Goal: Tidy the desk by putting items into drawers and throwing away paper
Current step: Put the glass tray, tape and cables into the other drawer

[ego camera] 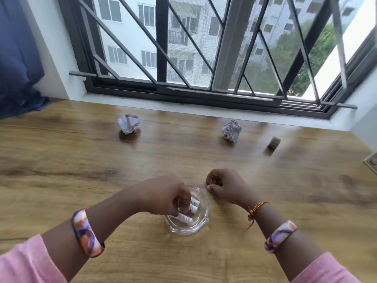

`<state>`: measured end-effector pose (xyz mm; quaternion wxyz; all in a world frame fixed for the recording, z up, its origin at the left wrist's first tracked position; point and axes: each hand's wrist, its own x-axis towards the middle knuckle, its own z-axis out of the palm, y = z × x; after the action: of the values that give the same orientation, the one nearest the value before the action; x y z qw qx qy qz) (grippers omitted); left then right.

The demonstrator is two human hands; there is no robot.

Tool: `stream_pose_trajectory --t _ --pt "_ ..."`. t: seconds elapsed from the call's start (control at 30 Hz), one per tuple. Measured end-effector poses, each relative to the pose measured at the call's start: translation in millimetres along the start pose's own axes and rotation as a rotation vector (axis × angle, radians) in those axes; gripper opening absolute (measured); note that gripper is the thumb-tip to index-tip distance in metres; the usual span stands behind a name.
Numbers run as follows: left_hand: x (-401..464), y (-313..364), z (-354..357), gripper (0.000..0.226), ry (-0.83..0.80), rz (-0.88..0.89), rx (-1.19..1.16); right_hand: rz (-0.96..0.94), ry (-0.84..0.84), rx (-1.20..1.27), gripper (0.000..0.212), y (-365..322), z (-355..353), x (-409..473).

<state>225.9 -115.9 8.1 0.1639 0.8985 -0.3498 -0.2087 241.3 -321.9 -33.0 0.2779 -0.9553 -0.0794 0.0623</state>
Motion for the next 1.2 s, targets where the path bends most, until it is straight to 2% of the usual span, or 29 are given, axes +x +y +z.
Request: stream_pose_trajectory --t 0.07,0.17,0.37,0.47,0.53,0.67,0.8,0.87,0.97,1.03,1.13,1.2 --pt "-2.6 -1.4 1.4 0.014 0.055 0.008 -0.078 0.000 0.050 0.018 0.012 1.4 4.2 -3.6" --pt "-6.6 -4.6 9.2 0.009 0.229 -0.008 -0.266 -0.023 0.106 0.021 0.018 3.0 9.5 -10.3" --pt "-17.8 -2.6 46.1 0.042 0.710 -0.184 -0.450 -0.087 0.215 0.082 0.018 9.2 22.9 -33.1" --pt "-28.2 -0.5 62.6 0.045 0.839 -0.312 -0.438 -0.085 0.282 0.158 0.016 11.0 29.5 -51.4" --pt "-38.3 -1.5 74.8 0.047 0.827 -0.421 -0.388 -0.044 0.295 0.241 0.017 11.6 33.7 -69.1" --pt "-67.9 2.6 101.3 0.059 0.679 -0.578 -0.169 0.022 0.322 0.327 0.022 15.2 46.7 -111.2" --pt "-96.9 9.2 123.7 0.071 0.546 -0.677 0.050 -0.011 0.345 0.242 0.023 10.8 55.9 -157.1" --pt "-104.8 12.8 131.1 0.068 0.533 -0.685 0.109 -0.031 0.325 0.100 0.026 6.0 64.9 -179.5" --pt "-111.3 21.5 138.3 0.065 0.532 -0.654 0.168 -0.084 0.373 -0.188 0.051 2.0 85.6 -206.3" --pt "-118.9 26.6 143.5 0.070 0.520 -0.612 0.179 -0.051 0.384 -0.204 0.064 -1.6 96.4 -221.8" --pt "-136.3 31.3 153.9 0.097 0.502 -0.552 0.200 0.020 0.401 -0.236 0.065 -5.1 104.7 -235.2" --pt "-151.7 29.3 161.1 0.094 0.477 -0.517 0.223 0.054 0.390 -0.319 0.056 -10.1 107.8 -242.8"
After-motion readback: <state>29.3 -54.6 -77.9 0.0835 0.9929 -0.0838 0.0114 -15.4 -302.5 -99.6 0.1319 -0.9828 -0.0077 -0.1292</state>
